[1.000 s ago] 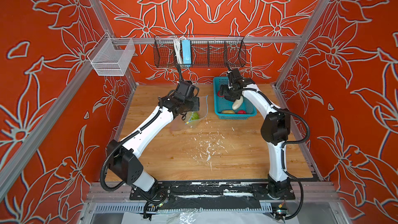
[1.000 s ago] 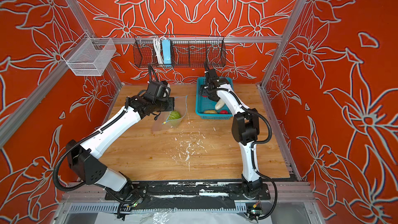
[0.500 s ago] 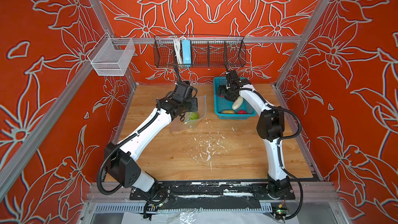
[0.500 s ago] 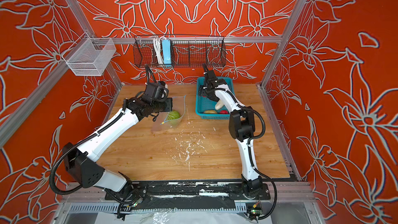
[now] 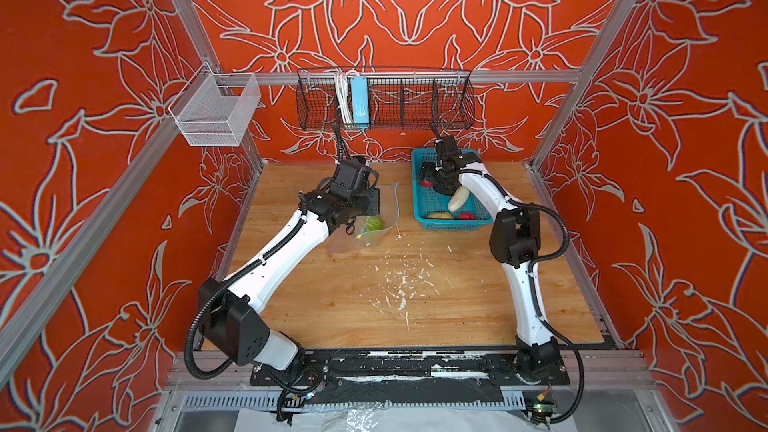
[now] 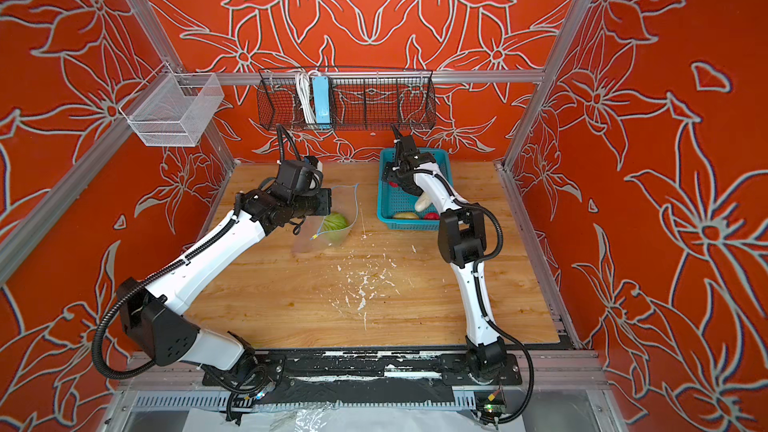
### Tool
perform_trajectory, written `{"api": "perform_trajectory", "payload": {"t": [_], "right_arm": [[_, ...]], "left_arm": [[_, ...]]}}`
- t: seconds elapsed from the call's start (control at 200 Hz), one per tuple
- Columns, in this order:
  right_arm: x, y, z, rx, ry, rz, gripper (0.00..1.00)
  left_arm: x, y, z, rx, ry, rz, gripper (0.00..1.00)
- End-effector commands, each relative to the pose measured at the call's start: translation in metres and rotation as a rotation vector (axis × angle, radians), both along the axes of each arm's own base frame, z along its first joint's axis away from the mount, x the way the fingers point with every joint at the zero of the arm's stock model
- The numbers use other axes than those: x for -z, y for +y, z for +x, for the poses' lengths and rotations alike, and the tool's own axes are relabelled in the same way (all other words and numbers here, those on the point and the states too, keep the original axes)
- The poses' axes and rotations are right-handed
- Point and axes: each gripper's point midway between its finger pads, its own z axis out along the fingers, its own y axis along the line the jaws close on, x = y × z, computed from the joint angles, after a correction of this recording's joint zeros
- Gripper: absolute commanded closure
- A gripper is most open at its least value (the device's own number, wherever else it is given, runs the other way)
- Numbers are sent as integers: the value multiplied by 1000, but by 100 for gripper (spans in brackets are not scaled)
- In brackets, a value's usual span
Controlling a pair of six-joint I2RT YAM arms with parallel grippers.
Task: Place the food in the zip-top bag and seal the zipper
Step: 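Lower the open right gripper into the basket over the small red beet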
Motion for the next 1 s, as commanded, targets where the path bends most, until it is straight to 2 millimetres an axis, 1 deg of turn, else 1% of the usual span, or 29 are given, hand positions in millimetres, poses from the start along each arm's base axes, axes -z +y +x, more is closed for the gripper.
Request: {"api": "perform_trajectory", "payload": {"t": [0.0,0.265,0.42,0.571,0.656,0.796,0.996], "right_arm": [[-3,-6,11,53,1,65,14],[9,-11,20,138,10,121,17],[16,-15,24,194,14,140,20],[25,-12,31,241,18,182,23],[30,-13,34,269,22,195,25],[39,-16,37,327,32,208,26],[45,-18,42,382,33,223,27]], "left_arm": [[-16,7,1,-2,-57,1,100],[-19,8,5,25,-59,39,100],[-12,9,4,34,-61,49,100],[-6,15,3,28,-51,58,100],[-5,12,1,45,-53,49,100],[-2,-1,-2,125,-41,23,100],[1,-4,-1,134,-24,24,100]]}}
